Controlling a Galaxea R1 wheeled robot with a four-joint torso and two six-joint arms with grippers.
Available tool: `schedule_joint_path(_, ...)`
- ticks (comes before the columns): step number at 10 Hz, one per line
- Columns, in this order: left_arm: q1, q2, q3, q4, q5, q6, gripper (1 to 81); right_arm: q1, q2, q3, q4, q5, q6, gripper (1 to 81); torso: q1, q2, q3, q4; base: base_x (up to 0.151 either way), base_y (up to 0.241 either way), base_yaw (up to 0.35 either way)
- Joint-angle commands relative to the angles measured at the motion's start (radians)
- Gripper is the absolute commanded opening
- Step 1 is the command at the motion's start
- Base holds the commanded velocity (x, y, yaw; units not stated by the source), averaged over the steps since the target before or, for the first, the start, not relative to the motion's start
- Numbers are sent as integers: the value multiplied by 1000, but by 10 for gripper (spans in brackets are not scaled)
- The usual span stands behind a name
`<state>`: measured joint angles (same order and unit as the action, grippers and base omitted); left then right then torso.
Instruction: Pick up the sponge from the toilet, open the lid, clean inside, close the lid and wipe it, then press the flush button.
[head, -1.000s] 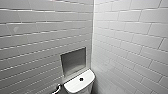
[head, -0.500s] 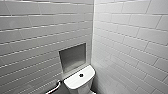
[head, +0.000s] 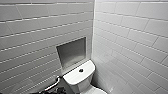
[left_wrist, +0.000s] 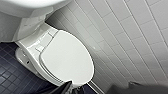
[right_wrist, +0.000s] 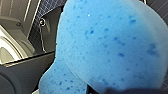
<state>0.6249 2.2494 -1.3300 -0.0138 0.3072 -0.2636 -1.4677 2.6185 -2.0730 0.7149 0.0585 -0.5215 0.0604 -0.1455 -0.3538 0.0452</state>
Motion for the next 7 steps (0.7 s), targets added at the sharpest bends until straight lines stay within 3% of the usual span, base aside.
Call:
schedule_joint_path(1,-222,18,20,-123,116,0,811,25,-21,30,12,-88,3,10,0,0,-34,0,0,0,0)
schedule_joint_path(7,-382,176,-140,-138,230,-77,811,29,-18,36,12,-88,3,10,1,2,-38,0,0,0,0)
